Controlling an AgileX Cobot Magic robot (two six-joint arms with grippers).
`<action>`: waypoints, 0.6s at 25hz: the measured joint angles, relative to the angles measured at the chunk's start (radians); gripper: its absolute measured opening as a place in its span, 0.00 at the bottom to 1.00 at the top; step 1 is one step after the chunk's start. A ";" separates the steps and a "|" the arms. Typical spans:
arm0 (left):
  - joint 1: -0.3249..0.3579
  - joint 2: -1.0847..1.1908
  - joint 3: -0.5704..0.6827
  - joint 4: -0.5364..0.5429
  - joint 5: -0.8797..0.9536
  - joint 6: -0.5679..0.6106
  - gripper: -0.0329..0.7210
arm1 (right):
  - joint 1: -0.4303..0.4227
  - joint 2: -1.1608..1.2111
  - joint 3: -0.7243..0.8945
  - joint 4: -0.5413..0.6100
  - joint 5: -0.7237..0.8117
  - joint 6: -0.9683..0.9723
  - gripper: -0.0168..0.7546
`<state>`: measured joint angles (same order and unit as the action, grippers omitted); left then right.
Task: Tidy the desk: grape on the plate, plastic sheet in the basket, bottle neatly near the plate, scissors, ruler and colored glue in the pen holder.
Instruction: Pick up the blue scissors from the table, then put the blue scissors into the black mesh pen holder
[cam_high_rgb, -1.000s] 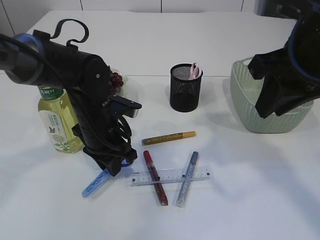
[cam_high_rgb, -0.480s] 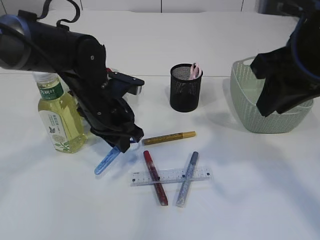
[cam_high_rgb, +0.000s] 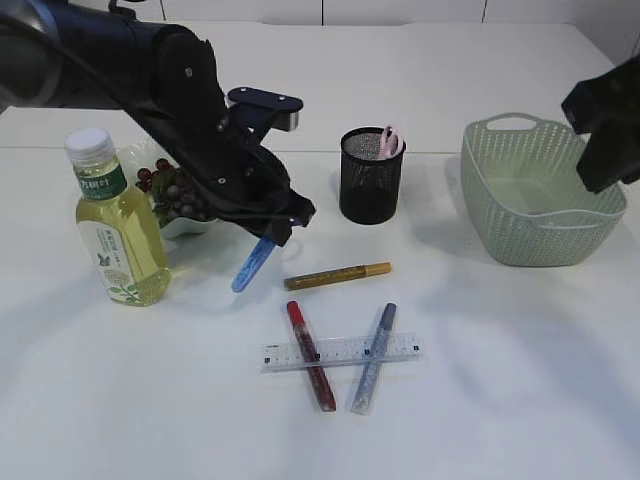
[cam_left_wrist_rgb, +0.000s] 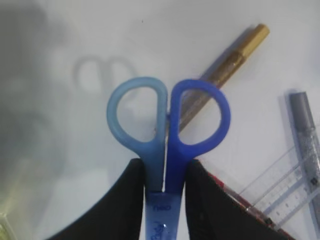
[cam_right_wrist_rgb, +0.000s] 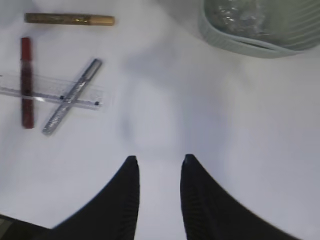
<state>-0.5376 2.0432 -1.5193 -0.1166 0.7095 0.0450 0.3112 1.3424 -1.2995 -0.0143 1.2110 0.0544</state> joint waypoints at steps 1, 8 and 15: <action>0.000 0.000 -0.006 -0.002 -0.011 0.000 0.28 | 0.000 0.000 0.000 -0.030 0.002 0.017 0.33; -0.003 0.000 -0.015 -0.025 -0.124 0.000 0.28 | 0.000 0.000 0.000 -0.140 0.017 0.049 0.33; -0.017 0.000 -0.015 -0.035 -0.275 0.000 0.28 | 0.000 0.025 0.029 -0.149 0.019 0.051 0.33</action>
<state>-0.5545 2.0432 -1.5342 -0.1513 0.4347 0.0450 0.3112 1.3669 -1.2702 -0.1636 1.2300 0.1057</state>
